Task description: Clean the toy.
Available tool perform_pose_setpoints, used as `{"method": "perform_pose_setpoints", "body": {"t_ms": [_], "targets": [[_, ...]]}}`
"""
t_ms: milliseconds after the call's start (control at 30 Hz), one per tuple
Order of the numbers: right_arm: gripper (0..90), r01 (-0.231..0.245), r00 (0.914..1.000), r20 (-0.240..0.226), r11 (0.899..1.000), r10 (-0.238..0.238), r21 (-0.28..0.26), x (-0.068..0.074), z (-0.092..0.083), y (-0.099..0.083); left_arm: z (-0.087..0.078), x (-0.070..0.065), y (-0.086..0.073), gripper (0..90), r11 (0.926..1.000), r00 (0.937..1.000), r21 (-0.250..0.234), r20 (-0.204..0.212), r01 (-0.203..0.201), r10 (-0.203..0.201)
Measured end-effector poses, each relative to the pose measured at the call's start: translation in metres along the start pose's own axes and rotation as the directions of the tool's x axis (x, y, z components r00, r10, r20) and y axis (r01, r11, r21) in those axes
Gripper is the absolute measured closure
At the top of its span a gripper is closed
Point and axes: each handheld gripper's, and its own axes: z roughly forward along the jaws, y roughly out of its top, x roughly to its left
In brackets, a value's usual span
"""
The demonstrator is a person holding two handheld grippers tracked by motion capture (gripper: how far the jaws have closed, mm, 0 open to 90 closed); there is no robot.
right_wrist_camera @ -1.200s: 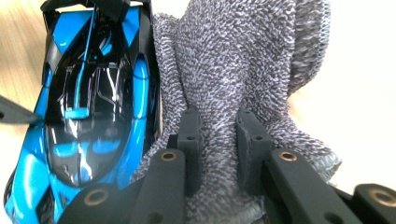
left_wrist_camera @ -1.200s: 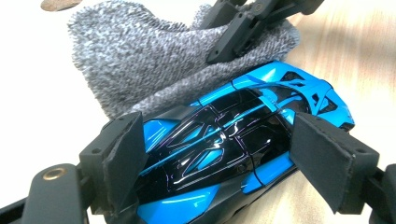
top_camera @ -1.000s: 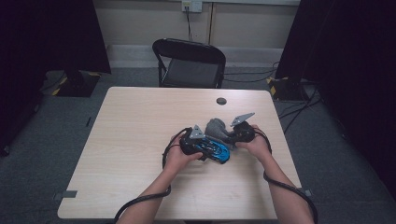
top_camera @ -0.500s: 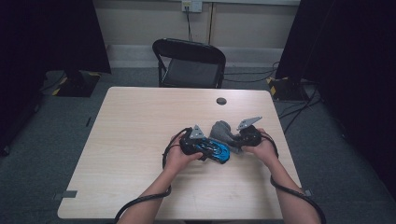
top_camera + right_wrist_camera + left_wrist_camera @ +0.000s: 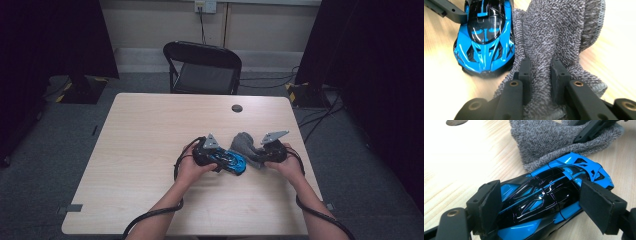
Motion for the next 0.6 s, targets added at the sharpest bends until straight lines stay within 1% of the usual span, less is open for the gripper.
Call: {"method": "perform_pose_setpoints", "body": {"t_ms": [367, 600], "targets": [[73.9, -0.007, 1.0, -0.003, 1.0, 0.007, -0.01, 0.006, -0.014, -0.016, 0.0, 0.0, 0.0, 18.2, 1.0, 1.0, 0.003, 0.001, 0.003, -0.003], [73.9, -0.019, 0.9996, -0.019, 1.0, 0.019, -0.008, 0.012, -0.024, -0.026, 0.0, 0.0, 0.001, 18.2, 1.0, 1.0, 0.007, 0.001, 0.002, -0.002]]}}
